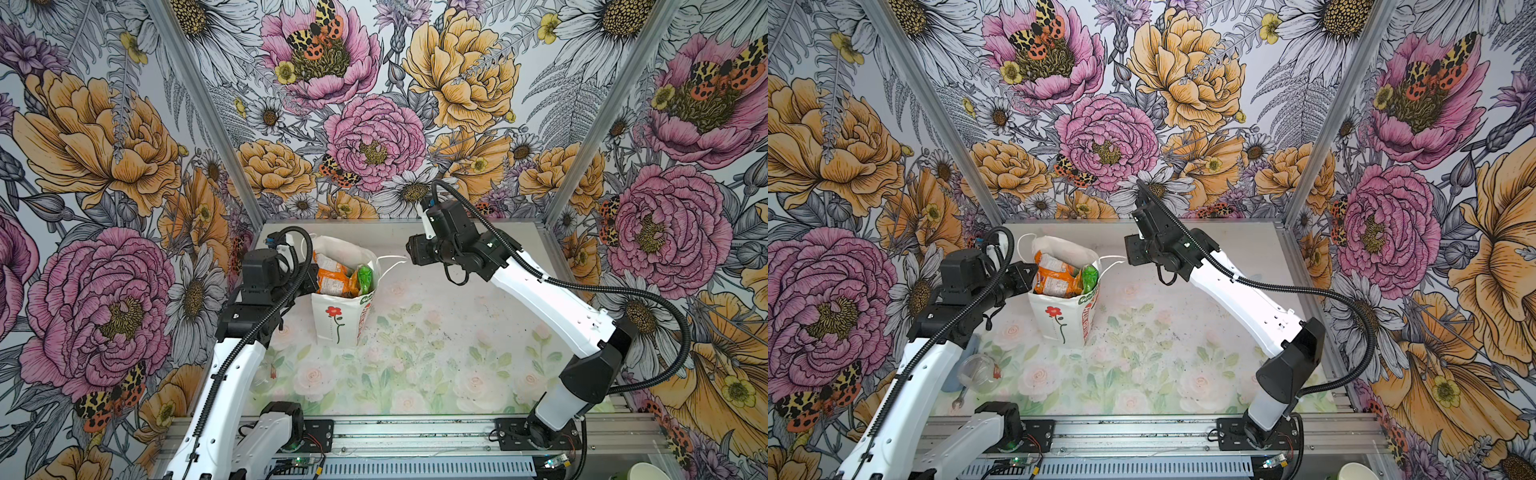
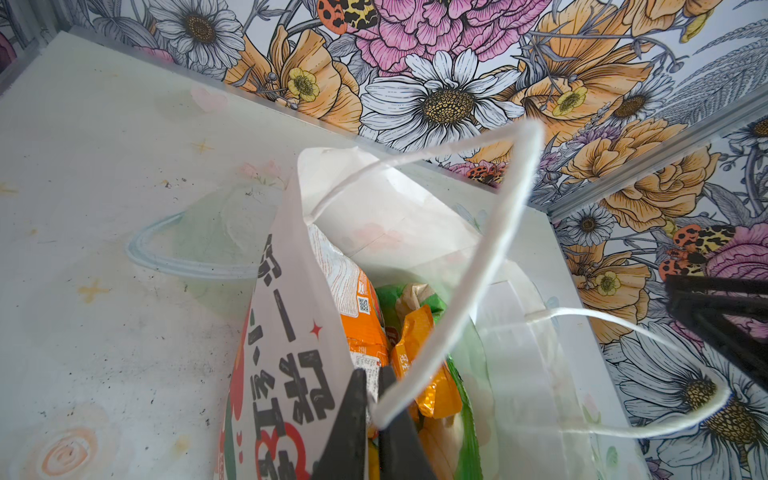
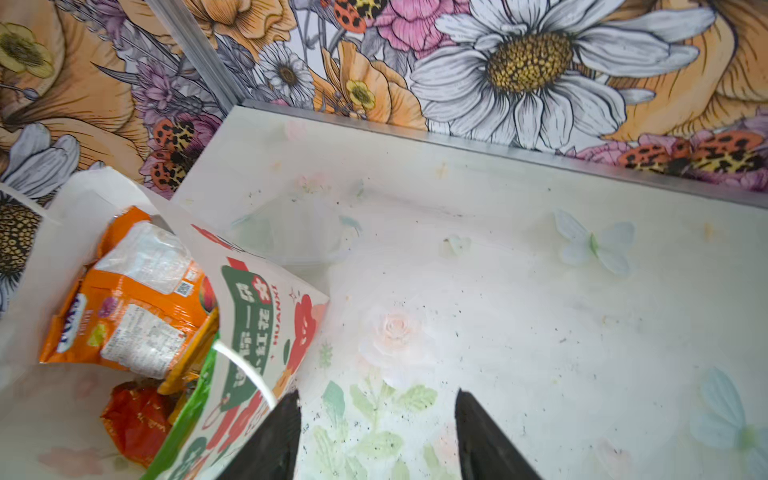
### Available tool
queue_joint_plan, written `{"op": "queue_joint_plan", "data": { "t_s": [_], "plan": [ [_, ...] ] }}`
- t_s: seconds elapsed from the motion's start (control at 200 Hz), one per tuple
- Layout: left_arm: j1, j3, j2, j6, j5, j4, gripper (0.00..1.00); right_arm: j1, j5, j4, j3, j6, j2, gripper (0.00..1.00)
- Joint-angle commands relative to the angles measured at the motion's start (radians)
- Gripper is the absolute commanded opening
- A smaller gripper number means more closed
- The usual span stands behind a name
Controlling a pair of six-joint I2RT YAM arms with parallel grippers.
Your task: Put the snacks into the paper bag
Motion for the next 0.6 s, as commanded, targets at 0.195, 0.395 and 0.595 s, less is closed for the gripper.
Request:
{"op": "queue_joint_plan", "data": {
  "t_s": [0.195,0.395,0.595],
  "plan": [
    [0.007,0.004,-0.014,-0.002,0.026,0.046,0.1,0.024,-0.133,0.098,-0.072,0.092,-0.006,0.61],
    [0.009,0.004,-0.014,-0.004,0.028,0.047,0.1,0.121,-0.104,0.094,0.003,0.014,0.018,0.63],
    [0.011,0.005,-0.015,-0.004,0.029,0.047,0.1,0.142,-0.127,0.092,0.07,0.018,0.084,0.63]
  ]
}}
